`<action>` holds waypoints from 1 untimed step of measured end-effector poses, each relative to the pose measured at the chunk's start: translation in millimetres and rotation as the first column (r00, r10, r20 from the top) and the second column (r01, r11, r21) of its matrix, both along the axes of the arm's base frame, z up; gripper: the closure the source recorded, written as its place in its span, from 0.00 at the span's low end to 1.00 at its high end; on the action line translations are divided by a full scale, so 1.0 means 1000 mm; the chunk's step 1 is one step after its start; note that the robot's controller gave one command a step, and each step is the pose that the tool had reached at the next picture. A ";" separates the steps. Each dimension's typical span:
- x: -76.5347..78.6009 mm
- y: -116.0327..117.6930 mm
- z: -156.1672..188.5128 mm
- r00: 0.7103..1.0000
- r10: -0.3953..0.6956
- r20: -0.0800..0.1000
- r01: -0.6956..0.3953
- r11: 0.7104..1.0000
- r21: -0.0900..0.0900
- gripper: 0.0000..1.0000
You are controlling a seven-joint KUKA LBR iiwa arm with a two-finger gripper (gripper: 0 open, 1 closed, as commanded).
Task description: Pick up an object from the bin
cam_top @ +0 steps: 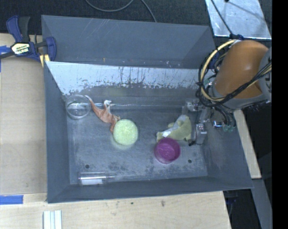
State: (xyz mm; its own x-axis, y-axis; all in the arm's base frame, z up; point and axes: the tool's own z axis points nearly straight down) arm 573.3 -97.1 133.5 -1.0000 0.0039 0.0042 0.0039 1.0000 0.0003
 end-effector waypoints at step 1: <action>0.002 0.000 0.005 1.000 0.003 0.008 -0.003 1.000 -0.001 0.00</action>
Offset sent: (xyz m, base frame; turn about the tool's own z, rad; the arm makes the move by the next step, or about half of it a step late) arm 0.0382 0.0034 -0.0635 -0.1982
